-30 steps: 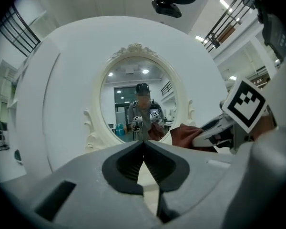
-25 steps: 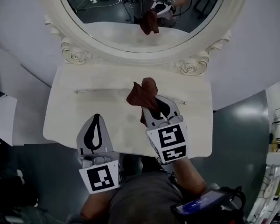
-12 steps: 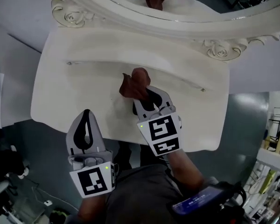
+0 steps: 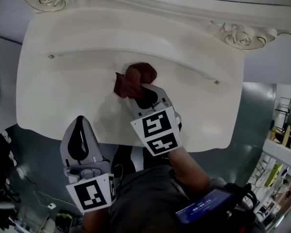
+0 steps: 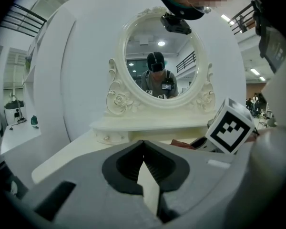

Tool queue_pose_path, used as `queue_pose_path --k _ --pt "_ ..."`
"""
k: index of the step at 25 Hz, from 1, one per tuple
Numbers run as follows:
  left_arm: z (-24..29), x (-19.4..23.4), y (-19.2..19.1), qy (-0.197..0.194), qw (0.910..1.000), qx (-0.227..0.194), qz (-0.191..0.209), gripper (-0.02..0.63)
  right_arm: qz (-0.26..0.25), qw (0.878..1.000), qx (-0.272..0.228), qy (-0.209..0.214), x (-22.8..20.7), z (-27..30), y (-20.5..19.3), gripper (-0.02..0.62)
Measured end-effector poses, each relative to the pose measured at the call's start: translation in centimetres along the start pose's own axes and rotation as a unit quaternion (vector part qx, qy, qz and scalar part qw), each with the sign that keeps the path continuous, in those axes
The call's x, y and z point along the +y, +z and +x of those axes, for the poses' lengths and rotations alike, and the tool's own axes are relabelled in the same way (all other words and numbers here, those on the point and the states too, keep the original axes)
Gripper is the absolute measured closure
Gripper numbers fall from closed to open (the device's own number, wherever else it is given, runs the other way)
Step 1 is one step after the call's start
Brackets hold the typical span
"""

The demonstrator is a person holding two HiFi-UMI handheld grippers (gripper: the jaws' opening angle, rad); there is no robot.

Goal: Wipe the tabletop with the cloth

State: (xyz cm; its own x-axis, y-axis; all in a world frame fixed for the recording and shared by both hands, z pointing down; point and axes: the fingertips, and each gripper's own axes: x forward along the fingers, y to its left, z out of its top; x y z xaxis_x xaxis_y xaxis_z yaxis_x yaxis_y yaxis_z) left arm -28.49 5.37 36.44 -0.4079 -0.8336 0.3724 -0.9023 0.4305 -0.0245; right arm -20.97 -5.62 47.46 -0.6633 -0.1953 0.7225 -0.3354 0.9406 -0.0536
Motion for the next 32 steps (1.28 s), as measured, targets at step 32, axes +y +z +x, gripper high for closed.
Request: queue_pose_path --k 32 --pt "-1.1 -9.2 0.0 -0.101 0.9944 -0.004 0.03 0.592 0.056 0.997 -0.01 -0.053 -5.1 -4.4 -5.7 0.515"
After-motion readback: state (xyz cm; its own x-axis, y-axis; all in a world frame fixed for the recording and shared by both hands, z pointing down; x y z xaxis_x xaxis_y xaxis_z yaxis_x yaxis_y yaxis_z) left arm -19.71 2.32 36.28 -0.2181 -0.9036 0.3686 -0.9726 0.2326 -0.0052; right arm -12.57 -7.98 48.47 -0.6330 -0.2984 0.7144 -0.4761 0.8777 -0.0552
